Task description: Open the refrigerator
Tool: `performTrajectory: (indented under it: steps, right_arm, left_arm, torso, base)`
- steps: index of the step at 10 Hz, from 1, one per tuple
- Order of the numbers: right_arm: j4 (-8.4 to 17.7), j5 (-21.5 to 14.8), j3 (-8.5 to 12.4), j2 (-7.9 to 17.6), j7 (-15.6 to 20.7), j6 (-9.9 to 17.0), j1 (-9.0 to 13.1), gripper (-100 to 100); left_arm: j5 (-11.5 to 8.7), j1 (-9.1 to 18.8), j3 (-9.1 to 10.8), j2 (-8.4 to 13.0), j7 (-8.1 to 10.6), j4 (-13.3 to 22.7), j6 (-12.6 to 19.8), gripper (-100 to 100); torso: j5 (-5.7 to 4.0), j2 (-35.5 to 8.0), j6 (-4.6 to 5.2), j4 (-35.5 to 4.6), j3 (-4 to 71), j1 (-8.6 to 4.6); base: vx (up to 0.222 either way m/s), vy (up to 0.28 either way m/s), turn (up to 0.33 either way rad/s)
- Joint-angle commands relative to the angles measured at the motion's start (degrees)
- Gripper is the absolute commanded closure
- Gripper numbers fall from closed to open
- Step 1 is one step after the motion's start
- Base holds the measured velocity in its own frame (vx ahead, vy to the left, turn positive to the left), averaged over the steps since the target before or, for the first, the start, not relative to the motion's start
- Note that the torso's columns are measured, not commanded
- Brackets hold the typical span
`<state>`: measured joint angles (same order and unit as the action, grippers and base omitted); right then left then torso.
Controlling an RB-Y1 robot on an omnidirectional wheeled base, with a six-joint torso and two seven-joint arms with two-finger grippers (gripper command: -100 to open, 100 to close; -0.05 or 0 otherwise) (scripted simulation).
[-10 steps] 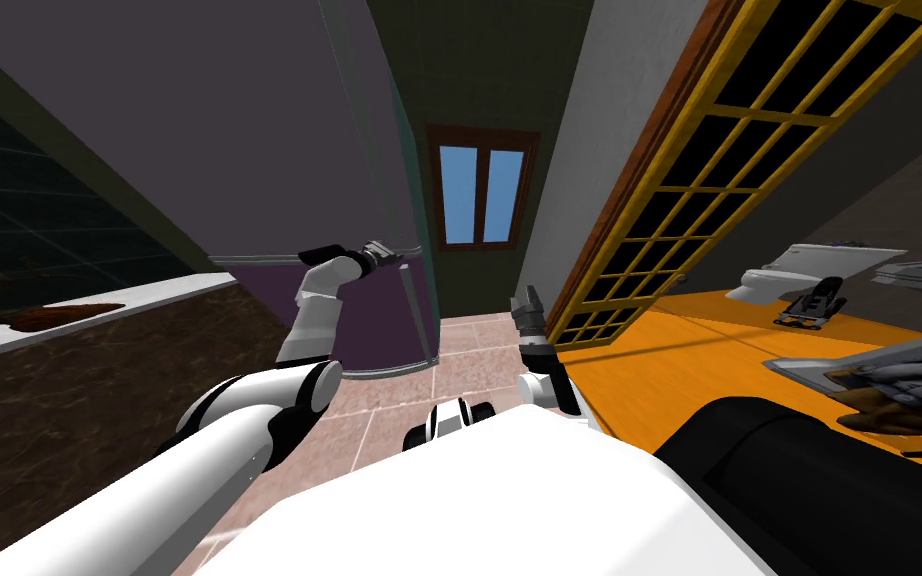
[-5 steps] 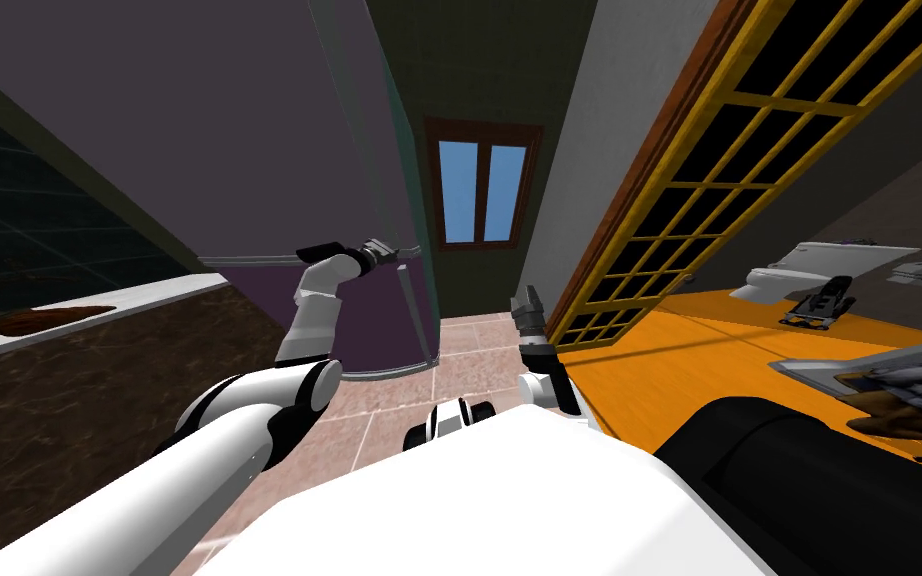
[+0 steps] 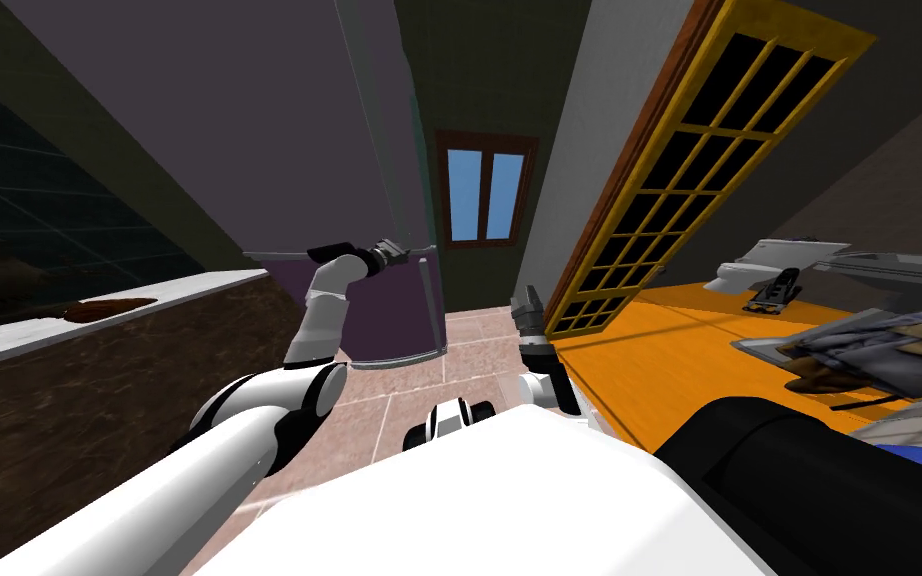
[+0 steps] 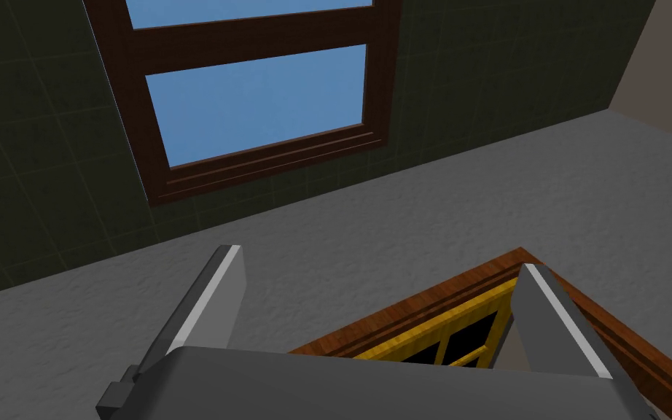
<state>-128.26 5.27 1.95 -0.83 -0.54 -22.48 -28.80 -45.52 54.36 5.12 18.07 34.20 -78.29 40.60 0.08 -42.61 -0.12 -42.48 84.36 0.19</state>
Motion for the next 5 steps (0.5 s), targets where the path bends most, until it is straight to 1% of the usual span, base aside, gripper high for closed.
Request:
performTrajectory:
  steps: [1, 3, 4, 5]
  right_arm:
    - [0.0, 0.0, 0.0, 0.0, 0.0, 0.0, 0.0, 0]
    - [0.0, 0.0, 0.0, 0.0, 0.0, 0.0, 0.0, 0]
    - [0.0, 0.0, 0.0, 0.0, 0.0, 0.0, 0.0, 0]
    - [0.0, 0.0, 0.0, 0.0, 0.0, 0.0, 0.0, 0]
  left_arm:
    - [-1.7, -0.2, -1.22, -0.9, -0.19, -1.8, 1.1, 100]
    - [-4.0, -0.5, -2.73, -1.7, -0.59, -4.0, 2.4, 100]
    - [-4.0, -0.5, -2.73, -1.7, -0.59, -4.0, 2.4, 100]
    - [-5.2, -0.7, -3.48, -2.2, -0.79, -5.1, 3.1, 100]
  torso:
    - [-0.01, 0.2, -0.11, 0.0, 0.1, -0.09]
    - [-0.03, 0.0, 0.05, -0.1, 0.0, -0.01]
    - [0.0, -0.1, 0.04, -0.1, -0.1, 0.02]
    - [0.0, 0.1, -0.09, -0.1, 0.0, -0.05]
  base:
    - [-0.18, 0.224, -0.022]
    - [-0.186, 0.284, -0.048]
    - [-0.153, 0.257, -0.041]
    - [-0.122, 0.215, -0.015]
